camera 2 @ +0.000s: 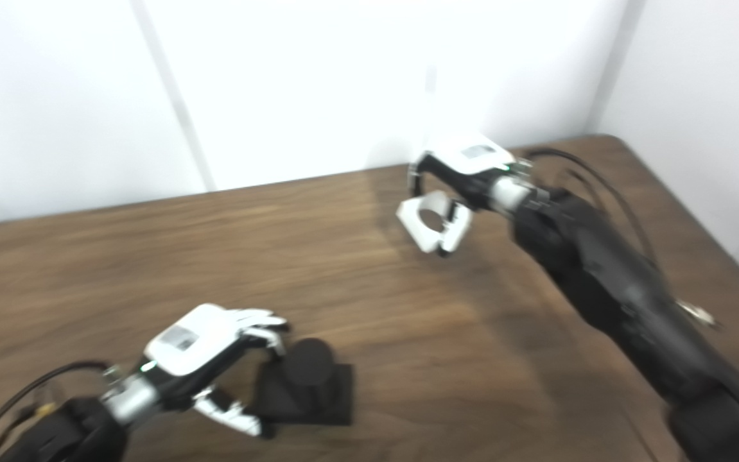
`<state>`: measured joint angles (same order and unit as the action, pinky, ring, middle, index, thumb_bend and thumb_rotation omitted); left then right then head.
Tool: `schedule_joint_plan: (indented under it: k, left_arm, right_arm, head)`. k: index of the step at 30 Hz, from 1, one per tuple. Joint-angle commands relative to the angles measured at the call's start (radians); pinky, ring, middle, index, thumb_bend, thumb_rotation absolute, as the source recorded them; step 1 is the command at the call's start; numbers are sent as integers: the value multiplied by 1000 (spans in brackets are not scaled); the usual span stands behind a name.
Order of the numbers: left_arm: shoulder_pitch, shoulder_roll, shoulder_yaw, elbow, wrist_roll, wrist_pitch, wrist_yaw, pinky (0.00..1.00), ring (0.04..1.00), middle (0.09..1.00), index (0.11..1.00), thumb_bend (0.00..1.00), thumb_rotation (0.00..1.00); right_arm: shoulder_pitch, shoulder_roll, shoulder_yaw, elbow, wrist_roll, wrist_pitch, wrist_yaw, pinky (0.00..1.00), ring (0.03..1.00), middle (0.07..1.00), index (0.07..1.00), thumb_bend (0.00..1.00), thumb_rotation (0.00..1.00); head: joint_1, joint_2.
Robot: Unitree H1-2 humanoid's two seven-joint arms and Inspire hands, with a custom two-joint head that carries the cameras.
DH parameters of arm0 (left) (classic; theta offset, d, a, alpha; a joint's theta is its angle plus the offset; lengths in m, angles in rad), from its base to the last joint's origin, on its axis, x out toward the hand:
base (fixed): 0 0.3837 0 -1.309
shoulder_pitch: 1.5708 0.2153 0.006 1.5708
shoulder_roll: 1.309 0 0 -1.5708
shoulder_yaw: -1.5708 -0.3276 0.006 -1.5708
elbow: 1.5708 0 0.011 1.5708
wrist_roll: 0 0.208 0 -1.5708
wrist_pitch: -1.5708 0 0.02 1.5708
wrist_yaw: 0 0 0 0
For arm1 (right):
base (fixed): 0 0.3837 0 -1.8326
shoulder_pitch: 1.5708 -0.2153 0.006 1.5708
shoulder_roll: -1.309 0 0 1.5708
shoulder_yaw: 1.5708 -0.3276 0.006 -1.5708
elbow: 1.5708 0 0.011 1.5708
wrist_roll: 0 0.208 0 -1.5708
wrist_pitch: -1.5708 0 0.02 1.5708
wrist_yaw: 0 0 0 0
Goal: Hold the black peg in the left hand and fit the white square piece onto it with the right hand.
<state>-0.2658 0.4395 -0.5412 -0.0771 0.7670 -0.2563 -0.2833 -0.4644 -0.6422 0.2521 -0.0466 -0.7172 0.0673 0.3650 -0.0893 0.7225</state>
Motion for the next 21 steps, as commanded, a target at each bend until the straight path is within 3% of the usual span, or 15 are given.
schedule_joint_plan:
  k: [1, 8, 18, 21]
  left_arm:
    - [11, -7, -40, 57, 75, 19, -54, 769, 857, 838, 490, 522, 72]
    - [-2, -36, -40, 86, 89, 31, -47, 774, 869, 847, 491, 521, 76]
    - [-8, -44, -34, 94, 98, 37, -37, 781, 881, 848, 491, 521, 76]
    - [-8, -43, -31, 86, 98, 44, -45, 793, 889, 850, 491, 521, 77]
  right_arm:
    - [-23, -32, -41, -57, 41, -12, 12, 919, 869, 796, 482, 520, 135]
    - [5, -39, -56, -123, 108, -85, 41, 879, 849, 796, 481, 521, 132]
    - [12, -33, -69, -259, 196, -64, 155, 848, 845, 793, 480, 521, 133]
    - [-8, -33, -67, -316, 259, -6, 240, 805, 846, 794, 480, 521, 134]
  head:
    - [29, 6]
    - [104, 25]
    - [92, 39]
    - [72, 46]
